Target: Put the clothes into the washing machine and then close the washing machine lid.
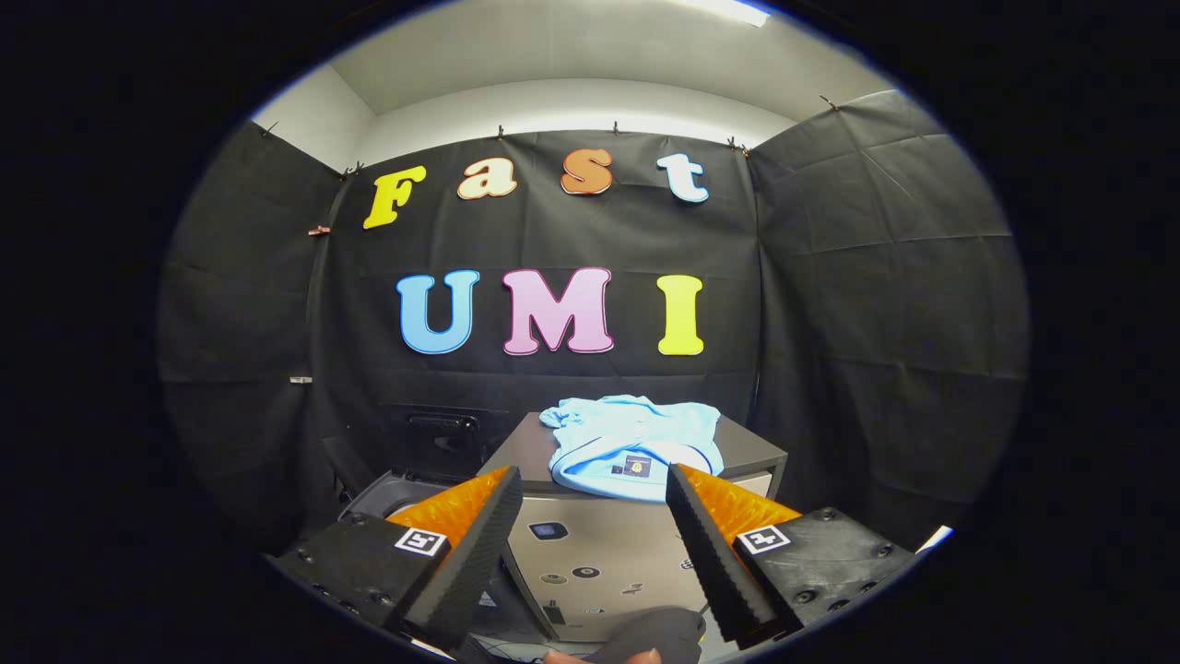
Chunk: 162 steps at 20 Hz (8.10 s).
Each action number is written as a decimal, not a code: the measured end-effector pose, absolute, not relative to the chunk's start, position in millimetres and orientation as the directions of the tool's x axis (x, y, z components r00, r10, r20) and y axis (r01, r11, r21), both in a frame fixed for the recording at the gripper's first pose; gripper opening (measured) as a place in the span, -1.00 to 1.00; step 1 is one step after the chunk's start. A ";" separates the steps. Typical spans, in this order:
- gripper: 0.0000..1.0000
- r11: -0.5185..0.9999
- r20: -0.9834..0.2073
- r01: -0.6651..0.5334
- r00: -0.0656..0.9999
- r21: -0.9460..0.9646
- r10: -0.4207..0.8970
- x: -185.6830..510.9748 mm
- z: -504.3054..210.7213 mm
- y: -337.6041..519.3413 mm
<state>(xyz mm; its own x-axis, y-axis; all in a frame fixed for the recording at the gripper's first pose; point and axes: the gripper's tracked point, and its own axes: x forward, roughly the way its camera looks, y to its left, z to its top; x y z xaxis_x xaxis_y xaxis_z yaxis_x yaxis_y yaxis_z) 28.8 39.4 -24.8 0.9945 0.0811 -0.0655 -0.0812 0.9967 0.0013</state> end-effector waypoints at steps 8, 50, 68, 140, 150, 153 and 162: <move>0.95 0.997 -0.134 -0.002 0.991 0.073 0.012 97.6 -47.1 12.6; -0.72 0.997 -0.527 0.020 0.850 0.074 0.023 351.0 -67.0 44.9; -0.72 0.895 -0.491 -0.410 0.752 0.174 0.440 293.8 -70.9 330.5; 0.98 0.986 -0.255 -0.163 0.952 0.045 0.169 318.4 -176.8 382.7; 0.98 0.994 -0.109 -0.092 0.989 0.051 0.097 419.8 -85.3 402.0; 0.97 0.997 -0.069 -0.072 0.995 0.004 0.072 453.5 -61.2 415.2; 0.97 1.000 -0.178 -0.004 0.984 0.007 0.005 509.3 -120.0 425.4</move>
<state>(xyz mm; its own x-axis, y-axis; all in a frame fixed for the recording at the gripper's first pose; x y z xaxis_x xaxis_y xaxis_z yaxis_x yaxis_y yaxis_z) 509.3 425.4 -120.0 0.9840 0.0051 -0.1779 -0.0039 1.0000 0.0072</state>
